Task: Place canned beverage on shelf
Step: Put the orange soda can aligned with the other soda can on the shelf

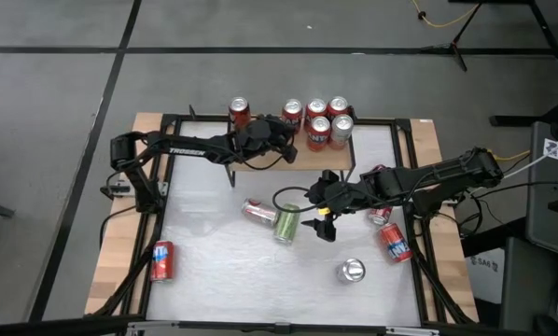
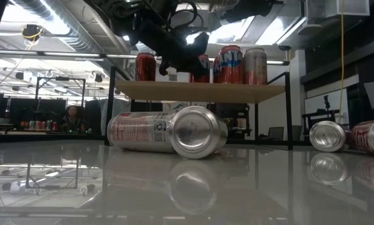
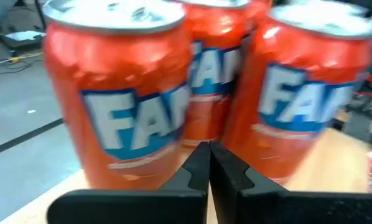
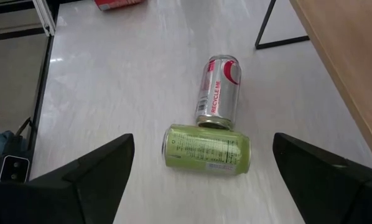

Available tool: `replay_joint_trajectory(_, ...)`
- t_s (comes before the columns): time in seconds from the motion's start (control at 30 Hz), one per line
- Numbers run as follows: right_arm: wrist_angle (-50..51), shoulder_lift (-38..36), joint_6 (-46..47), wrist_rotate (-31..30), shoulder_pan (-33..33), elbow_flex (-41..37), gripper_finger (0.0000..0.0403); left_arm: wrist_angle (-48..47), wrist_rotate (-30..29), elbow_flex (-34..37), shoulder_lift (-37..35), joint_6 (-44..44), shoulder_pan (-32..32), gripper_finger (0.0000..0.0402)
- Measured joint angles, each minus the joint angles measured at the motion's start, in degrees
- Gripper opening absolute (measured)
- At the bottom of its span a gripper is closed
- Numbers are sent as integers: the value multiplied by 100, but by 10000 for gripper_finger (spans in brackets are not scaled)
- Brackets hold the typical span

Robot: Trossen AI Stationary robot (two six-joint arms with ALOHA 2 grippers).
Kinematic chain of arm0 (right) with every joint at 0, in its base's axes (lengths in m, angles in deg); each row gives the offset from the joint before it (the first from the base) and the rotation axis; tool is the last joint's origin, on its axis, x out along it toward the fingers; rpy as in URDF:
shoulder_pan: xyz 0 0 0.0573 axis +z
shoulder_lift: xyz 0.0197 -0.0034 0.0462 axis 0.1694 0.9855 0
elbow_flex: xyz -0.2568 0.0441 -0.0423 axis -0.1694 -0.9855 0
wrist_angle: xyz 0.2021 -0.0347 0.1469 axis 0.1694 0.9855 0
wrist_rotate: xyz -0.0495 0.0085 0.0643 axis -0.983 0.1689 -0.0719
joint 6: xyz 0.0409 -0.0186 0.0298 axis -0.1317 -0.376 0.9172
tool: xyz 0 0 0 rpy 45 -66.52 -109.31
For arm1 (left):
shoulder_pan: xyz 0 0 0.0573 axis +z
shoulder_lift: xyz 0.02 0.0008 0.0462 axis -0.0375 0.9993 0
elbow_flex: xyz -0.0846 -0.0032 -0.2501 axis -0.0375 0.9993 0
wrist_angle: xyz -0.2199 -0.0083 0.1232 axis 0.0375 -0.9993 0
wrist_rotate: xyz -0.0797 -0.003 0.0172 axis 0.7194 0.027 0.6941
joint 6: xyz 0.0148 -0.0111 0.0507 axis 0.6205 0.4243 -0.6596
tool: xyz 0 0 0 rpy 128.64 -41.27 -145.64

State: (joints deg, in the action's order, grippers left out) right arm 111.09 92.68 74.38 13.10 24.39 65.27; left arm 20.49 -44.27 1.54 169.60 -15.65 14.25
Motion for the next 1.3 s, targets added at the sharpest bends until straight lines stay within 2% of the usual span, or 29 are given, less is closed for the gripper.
replay_joint_trajectory(0.23, 33, 0, -1, 1, 0, 0, 372, -537, 149, 0, -495, -22, -341, 0)
replay_joint_trajectory(0.53, 34, 0, -1, 14, 0, 0, 372, -2377, 1294, -2, -1578, 38, -865, 0)
replay_joint_trajectory(0.73, 31, 0, -1, 15, 0, 0, 372, -3413, 1807, -2, -2232, 472, -1197, 0)
replay_joint_trajectory(0.87, 31, 0, 0, 17, 0, 0, 372, -3986, 1872, -4, -2589, 909, -1369, 0)
replay_joint_trajectory(1.03, 31, 0, 1, 19, 0, 0, 372, -4469, 1870, -2, -2910, 943, -1552, 0)
replay_joint_trajectory(1.2, 31, 0, -1, 21, 0, 0, 372, -4642, 1803, -2, -3014, 1586, -1579, 0)
replay_joint_trajectory(1.3, 31, 0, 1, 23, 0, 0, 372, -4893, 1800, -2, -3023, 1670, -1580, 0)
